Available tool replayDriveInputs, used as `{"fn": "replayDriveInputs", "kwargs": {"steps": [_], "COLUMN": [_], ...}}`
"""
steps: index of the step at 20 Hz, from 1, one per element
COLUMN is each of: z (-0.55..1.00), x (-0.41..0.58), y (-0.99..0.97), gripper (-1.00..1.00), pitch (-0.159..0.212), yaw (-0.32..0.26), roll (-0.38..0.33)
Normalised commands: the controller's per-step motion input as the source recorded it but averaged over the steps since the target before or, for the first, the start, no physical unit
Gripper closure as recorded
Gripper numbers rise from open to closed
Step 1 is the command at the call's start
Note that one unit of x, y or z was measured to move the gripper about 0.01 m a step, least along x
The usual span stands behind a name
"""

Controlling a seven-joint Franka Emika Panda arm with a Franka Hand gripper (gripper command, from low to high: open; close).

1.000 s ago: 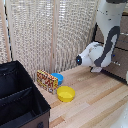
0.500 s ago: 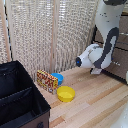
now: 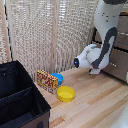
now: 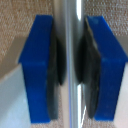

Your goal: Move your gripper towards the bottom drawer handle. Grasp the handle gently with your gripper. Apply gentle outward force to slide the bottom drawer open.

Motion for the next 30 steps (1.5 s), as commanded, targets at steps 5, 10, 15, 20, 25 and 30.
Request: {"fn": "replayDriveInputs", "kwargs": {"steps": [5, 10, 15, 20, 25, 30], "z": [-0.31, -0.38, -0.36, -0.36, -0.35, -0.43], "x": [0.202, 0.197, 0.189, 0.250, 0.223, 0.210], "y": [0.87, 0.92, 0.92, 0.93, 0.93, 0.94], "gripper": [1.00, 1.00, 1.00, 1.00, 1.00, 1.00], "pitch": [-0.029, -0.036, -0.043, -0.024, -0.048, -0.056], "yaw": [-0.080, -0.079, -0.073, -0.061, -0.067, -0.072], "roll": [0.024, 0.000, 0.000, 0.000, 0.000, 0.000]}}
